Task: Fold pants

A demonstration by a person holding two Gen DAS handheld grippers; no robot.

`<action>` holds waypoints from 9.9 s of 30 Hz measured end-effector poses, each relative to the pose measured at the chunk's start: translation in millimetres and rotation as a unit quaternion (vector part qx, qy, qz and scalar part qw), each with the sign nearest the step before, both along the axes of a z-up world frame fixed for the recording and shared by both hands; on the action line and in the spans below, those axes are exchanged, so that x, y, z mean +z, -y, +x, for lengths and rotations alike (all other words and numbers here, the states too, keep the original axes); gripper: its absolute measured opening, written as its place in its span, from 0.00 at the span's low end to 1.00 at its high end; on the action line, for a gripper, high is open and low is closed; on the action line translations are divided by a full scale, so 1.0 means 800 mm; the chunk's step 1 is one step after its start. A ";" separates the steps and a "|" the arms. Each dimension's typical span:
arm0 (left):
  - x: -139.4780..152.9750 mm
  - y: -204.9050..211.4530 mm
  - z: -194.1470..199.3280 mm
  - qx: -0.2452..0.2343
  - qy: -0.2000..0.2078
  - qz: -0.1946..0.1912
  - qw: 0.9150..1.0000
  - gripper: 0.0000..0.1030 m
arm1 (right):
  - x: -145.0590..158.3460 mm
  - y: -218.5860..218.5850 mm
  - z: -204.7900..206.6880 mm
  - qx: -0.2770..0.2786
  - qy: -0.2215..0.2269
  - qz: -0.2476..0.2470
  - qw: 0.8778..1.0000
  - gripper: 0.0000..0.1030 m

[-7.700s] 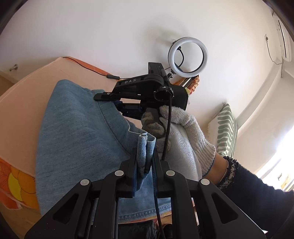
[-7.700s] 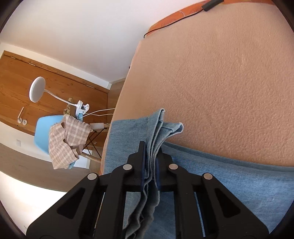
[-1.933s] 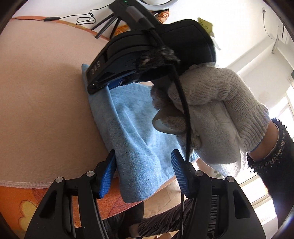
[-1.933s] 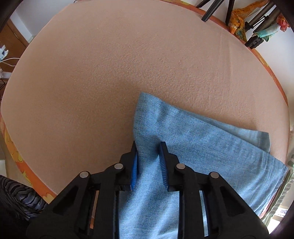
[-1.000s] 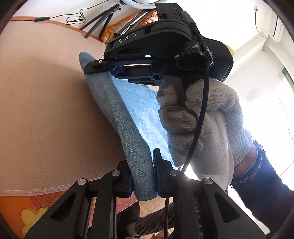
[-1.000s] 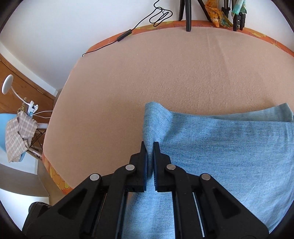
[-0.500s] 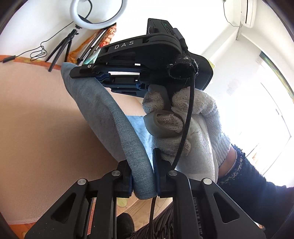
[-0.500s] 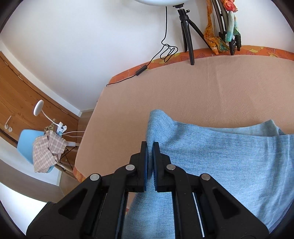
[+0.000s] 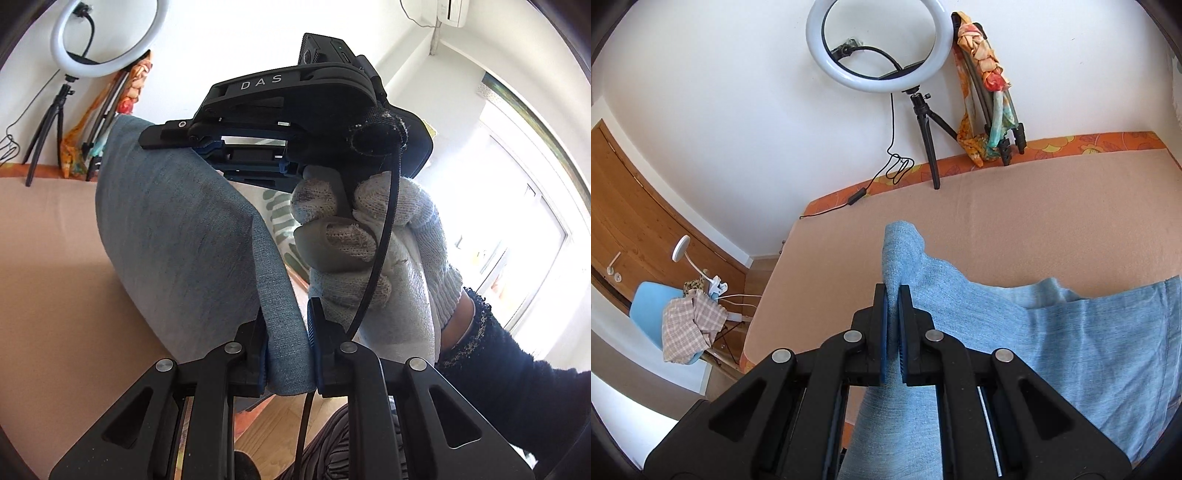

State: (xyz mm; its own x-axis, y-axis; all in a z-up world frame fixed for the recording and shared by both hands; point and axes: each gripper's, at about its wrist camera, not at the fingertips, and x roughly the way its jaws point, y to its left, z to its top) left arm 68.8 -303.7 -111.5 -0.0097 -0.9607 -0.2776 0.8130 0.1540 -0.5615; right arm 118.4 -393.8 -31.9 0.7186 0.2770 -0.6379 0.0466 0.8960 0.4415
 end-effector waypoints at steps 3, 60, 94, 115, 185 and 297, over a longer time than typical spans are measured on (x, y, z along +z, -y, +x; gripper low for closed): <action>0.005 0.025 -0.005 -0.021 -0.002 -0.006 1.000 0.15 | 0.013 0.033 -0.019 -0.022 0.008 -0.005 1.000 0.06; -0.120 0.331 -0.074 -0.189 -0.010 0.183 0.965 0.38 | -0.175 0.377 -0.162 -0.225 -0.094 0.011 0.970 0.09; -0.030 0.162 0.032 0.055 0.103 0.246 0.962 0.63 | -0.161 0.332 -0.181 -0.205 -0.070 -0.113 0.970 0.75; -0.116 0.134 0.124 0.091 -0.131 0.271 0.949 0.63 | -0.217 0.371 -0.153 -0.156 -0.091 -0.031 0.983 0.97; -0.018 0.172 0.127 0.045 -0.020 0.159 0.986 0.13 | -0.069 0.233 -0.130 -0.124 0.009 -0.147 0.981 0.18; 0.075 0.051 0.117 0.179 0.160 0.183 0.953 0.81 | -0.016 0.091 -0.101 -0.252 0.038 -0.277 0.926 1.00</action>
